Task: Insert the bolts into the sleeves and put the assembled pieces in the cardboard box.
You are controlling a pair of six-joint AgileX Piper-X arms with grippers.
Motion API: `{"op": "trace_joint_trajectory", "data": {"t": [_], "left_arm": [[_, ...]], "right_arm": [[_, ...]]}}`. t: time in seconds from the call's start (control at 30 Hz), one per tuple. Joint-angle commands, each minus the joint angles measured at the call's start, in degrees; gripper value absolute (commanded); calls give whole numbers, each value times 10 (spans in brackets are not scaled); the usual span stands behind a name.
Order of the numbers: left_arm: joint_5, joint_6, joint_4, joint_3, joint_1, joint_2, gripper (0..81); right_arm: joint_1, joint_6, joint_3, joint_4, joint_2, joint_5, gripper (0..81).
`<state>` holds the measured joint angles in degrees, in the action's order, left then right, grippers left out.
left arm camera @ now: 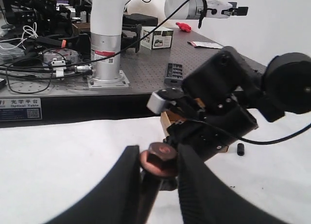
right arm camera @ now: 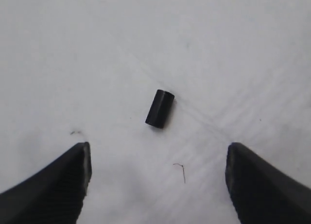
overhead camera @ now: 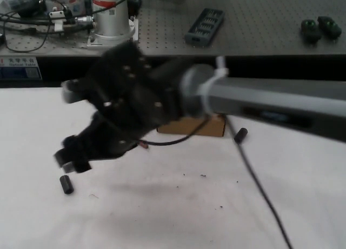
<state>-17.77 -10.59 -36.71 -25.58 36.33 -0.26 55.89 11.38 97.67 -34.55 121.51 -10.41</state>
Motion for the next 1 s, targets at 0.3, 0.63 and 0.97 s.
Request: {"op": "trace_joint_trajectory", "data": {"t": [0.3,0.63,0.97], "left_arm": [[8,-8,4,-3,0,3,6],[31,-10,4,-3,0,3,6],[31,-10,4,-3,0,3,6]], "right_arm": [[1,-20,189,-119,153,11,565],[9,-20,268,-121,210,88,555],[20,-25,273,-141,242,152,555]]}}
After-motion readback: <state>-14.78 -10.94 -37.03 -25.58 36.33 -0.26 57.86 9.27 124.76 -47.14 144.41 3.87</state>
